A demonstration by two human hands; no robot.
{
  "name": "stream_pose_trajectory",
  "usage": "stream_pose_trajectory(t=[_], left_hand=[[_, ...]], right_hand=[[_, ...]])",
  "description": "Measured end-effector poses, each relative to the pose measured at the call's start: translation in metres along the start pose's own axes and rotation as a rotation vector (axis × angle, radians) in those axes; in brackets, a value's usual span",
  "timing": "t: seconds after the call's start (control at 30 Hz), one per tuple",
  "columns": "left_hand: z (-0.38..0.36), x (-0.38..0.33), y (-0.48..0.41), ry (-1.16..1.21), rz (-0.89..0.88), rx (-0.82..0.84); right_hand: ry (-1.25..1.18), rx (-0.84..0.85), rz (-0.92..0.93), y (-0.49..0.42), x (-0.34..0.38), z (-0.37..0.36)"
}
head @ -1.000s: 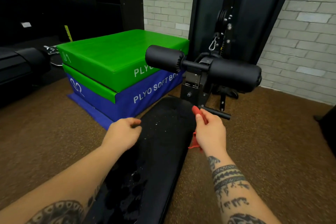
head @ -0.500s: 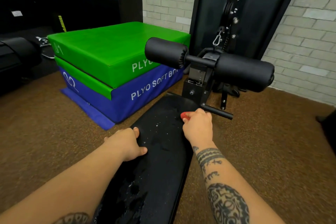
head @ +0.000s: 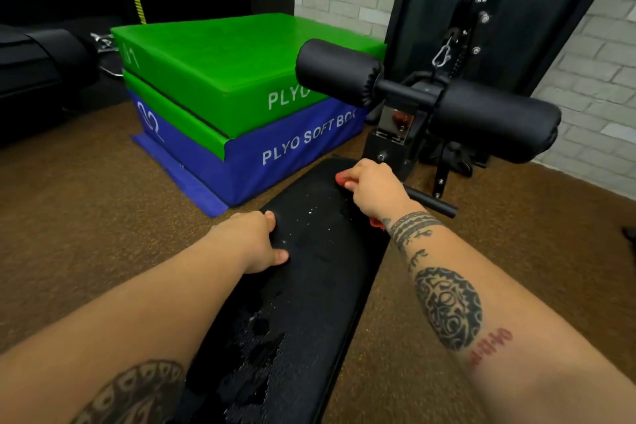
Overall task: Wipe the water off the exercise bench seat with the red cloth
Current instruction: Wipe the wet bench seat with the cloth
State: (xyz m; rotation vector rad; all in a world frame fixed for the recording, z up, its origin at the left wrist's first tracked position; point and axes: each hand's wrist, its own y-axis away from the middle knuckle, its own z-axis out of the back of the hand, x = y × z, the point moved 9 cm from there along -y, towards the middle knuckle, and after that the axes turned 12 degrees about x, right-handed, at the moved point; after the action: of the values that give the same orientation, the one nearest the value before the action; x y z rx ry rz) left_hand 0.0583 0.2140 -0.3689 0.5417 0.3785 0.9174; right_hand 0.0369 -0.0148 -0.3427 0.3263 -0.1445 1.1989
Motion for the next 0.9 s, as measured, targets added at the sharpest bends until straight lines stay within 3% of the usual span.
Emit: stream_pose_trajectory(t=[0.1,0.27,0.47,0.63,0.77,0.9], left_hand=[[-0.002,-0.001,-0.001,0.000,0.006,0.011],[-0.001,-0.002,0.000,-0.037,0.019,0.020],[0.001,-0.004,0.005,-0.038,0.029,0.026],[-0.001,-0.002,0.005,-0.021,0.038,0.039],[-0.001,-0.002,0.007,-0.024,0.034,0.037],[0.000,-0.003,0.009,-0.040,0.031,0.024]], right_hand=[[-0.036,0.111,0.015,0.006,-0.010,0.016],[-0.157,-0.055,-0.076,0.004,-0.015,0.029],[-0.123,0.001,-0.040,0.009,-0.005,-0.005],[-0.155,0.159,-0.027,0.036,-0.011,0.001],[-0.254,-0.051,-0.095,0.048,-0.011,0.010],[-0.207,-0.036,-0.083,0.060,0.006,-0.024]])
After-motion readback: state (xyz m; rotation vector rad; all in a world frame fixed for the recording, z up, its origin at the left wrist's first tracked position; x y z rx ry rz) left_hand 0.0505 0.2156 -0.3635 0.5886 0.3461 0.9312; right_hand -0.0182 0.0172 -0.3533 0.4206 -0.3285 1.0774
